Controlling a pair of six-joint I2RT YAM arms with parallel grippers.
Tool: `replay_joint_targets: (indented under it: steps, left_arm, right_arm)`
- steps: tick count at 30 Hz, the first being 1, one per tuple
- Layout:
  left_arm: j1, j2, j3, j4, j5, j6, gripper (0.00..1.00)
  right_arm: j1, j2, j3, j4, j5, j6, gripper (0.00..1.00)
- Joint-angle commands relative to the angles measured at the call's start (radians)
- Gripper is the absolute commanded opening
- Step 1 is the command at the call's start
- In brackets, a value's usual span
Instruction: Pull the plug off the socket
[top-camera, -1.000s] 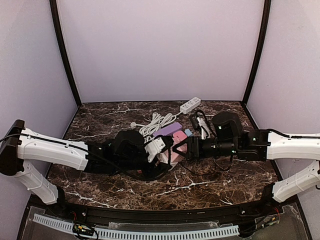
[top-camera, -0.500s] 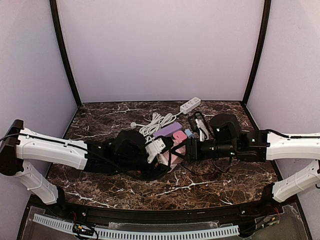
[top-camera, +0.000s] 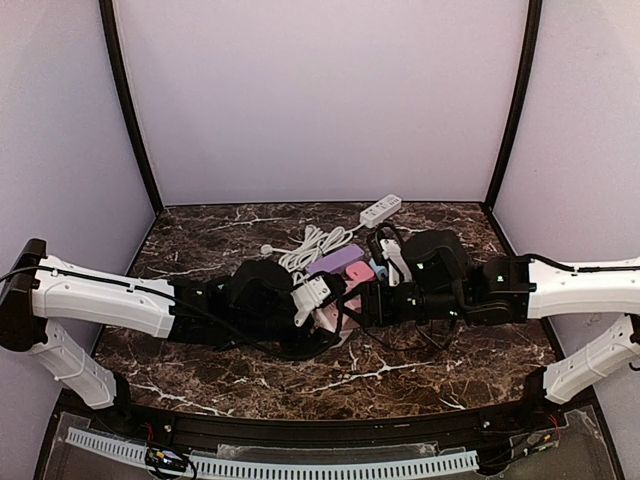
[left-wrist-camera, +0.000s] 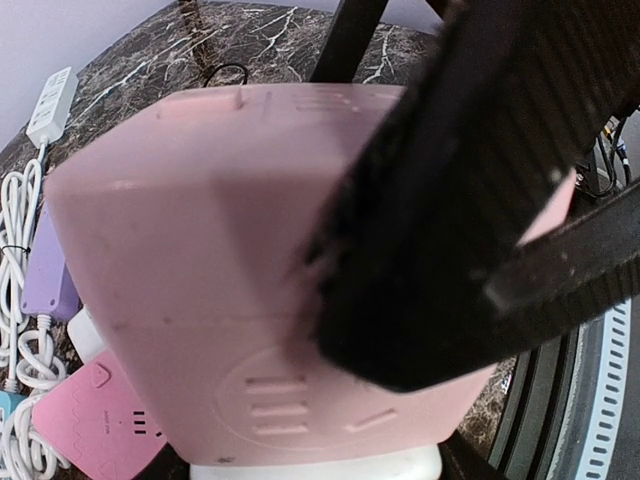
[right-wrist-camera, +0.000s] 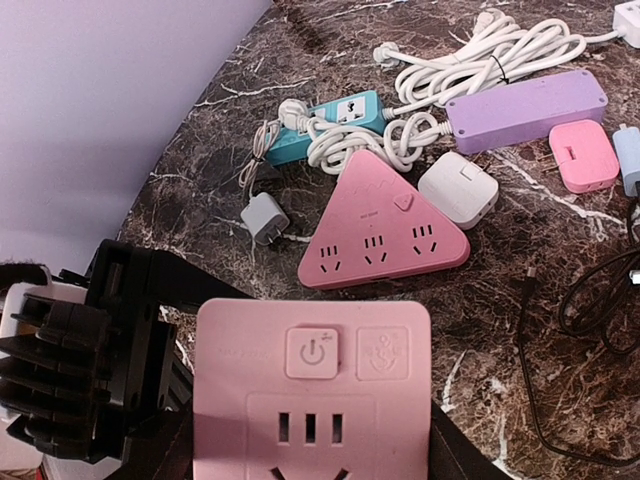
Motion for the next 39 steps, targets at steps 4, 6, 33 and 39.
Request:
replay_joint_targets:
  steps: [4, 6, 33, 39]
  left_arm:
    - [0.003, -0.005, -0.022, -0.09, 0.054, -0.012, 0.01]
    - [0.003, -0.015, -0.037, -0.074, 0.057, -0.005, 0.01]
    - [0.052, -0.004, -0.018, -0.155, 0.158, -0.058, 0.01]
    - [0.076, -0.001, -0.019, -0.161, 0.187, -0.072, 0.01]
  right_arm:
    - [-0.045, -0.029, 0.02, 0.036, 0.005, -0.022, 0.0]
    - [-0.072, -0.043, -0.008, 0.056, -0.041, 0.005, 0.0]
    - [-0.044, -0.084, -0.012, -0.028, 0.084, -0.01, 0.0]
    - [0.018, -0.04, 0.064, -0.109, 0.2, -0.027, 0.0]
